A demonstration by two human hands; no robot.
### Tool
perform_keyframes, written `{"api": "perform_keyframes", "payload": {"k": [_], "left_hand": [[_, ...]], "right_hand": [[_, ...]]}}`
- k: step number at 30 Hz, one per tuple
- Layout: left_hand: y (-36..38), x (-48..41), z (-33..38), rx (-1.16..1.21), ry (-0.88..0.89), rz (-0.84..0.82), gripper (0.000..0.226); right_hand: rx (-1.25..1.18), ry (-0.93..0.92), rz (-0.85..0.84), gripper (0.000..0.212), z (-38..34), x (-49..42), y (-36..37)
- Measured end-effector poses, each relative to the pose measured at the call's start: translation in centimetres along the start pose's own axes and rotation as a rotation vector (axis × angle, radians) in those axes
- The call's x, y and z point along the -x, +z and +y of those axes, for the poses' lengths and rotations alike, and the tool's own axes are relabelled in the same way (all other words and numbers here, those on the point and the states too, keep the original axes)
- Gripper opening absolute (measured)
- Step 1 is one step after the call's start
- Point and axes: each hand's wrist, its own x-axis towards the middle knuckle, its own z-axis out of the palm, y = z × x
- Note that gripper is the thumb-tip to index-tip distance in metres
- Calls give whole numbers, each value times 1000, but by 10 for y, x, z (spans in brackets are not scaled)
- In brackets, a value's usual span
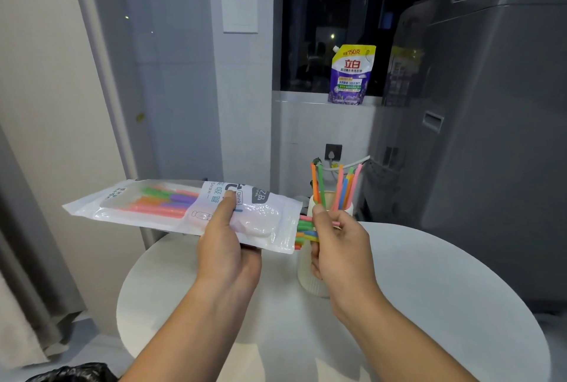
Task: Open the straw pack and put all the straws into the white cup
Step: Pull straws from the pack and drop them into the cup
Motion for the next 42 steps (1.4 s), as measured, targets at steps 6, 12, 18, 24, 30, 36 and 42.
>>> {"api": "perform_keyframes", "payload": {"k": [6, 12, 18, 24, 30, 36, 42], "left_hand": [[-5, -9, 12, 29, 7, 12, 45], [1, -2, 9, 40, -3, 9, 45], [3, 4, 5, 30, 1, -9, 43], [5, 7, 3, 40, -2, -13, 43], [3, 5, 3, 41, -26, -22, 39], [-1, -1, 11, 66, -65, -12, 35], [-6, -6, 15, 62, -78, -9, 16]], "right_hand": [[-77, -38, 51, 28, -3, -11, -12], [-413, 97, -38, 50, -1, 0, -1], [-614, 168, -58, 59, 6, 1, 7], [-537, 160, -16, 37, 11, 2, 11], [-420, 130, 68, 37, 3, -3, 10], [-370, -3, 74, 59, -16, -11, -4], [-362, -109, 70, 58, -34, -25, -24]]}}
